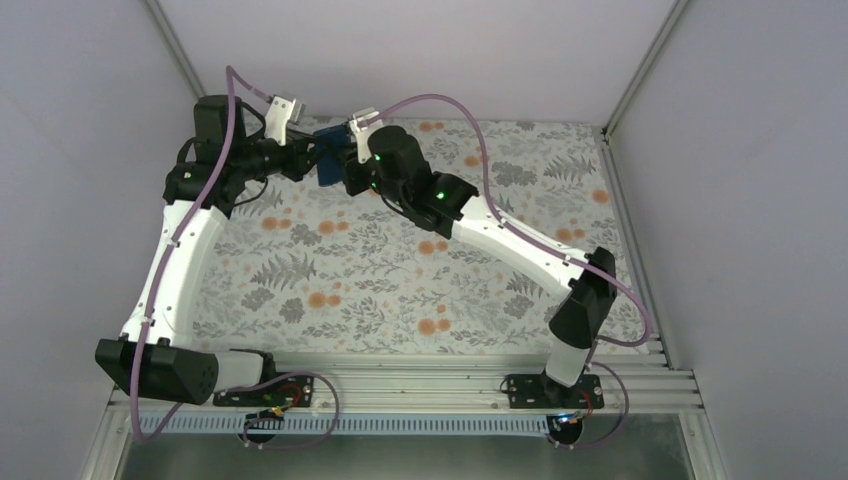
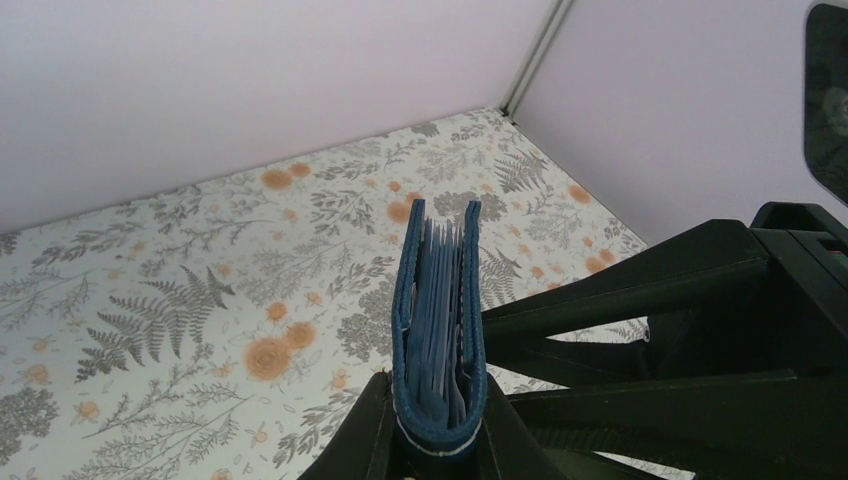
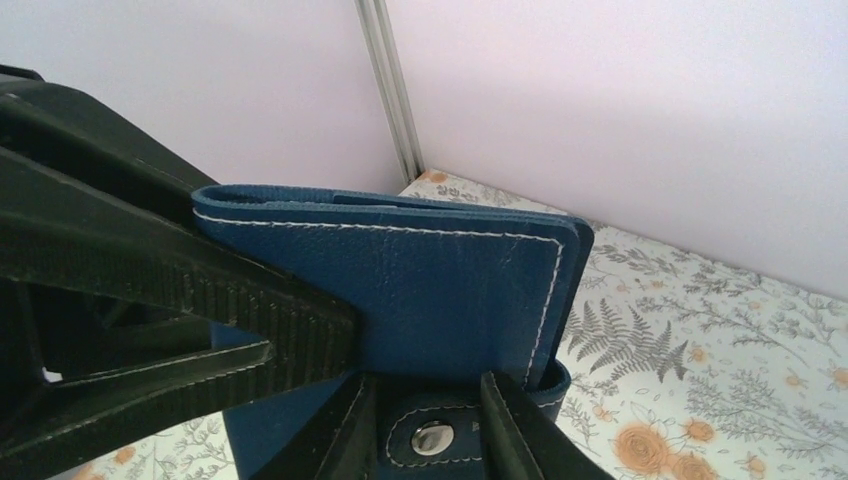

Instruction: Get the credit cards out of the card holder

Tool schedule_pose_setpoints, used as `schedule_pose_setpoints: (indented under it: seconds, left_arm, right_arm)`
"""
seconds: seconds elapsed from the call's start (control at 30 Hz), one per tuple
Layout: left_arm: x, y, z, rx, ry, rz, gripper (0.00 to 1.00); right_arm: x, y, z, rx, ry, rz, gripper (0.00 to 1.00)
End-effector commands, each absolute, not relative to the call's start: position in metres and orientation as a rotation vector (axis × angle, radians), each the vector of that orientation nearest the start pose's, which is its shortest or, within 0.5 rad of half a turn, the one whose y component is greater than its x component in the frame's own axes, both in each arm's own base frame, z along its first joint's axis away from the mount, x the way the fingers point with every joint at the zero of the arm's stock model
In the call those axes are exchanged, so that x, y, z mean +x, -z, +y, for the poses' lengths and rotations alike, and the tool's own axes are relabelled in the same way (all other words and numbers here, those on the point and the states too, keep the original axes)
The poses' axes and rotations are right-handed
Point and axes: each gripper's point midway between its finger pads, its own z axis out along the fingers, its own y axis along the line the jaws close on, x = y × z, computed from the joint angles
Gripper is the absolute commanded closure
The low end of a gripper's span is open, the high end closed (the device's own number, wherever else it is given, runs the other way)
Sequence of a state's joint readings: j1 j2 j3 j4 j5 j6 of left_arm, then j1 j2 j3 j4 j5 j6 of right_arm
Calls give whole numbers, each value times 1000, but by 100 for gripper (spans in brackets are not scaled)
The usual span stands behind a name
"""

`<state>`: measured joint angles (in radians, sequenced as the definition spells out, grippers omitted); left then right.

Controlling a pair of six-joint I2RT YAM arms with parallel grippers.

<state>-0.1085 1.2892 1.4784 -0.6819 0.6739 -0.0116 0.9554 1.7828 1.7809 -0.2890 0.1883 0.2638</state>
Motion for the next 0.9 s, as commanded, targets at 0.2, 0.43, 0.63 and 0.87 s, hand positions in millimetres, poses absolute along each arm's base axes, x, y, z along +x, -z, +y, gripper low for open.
schedule_pose_setpoints:
  seconds: [0.2,0.43,0.63,0.87]
  left_arm:
    - [334,-390,-155,562,818,1904,98]
    - [334,-390,-155,561,816,1905,98]
    - [333,-390,-155,566,821,1902,98]
    - [326,-388,-160,599,865,1892,98]
  right_arm:
    - [349,-338,433,-502,-554,1897,69]
    - [340,-340,439,-526,-549,1890,66]
    - [343,-341,434,-502,-519,1888,68]
    - [353,-350,420,-451,-430,1862,96]
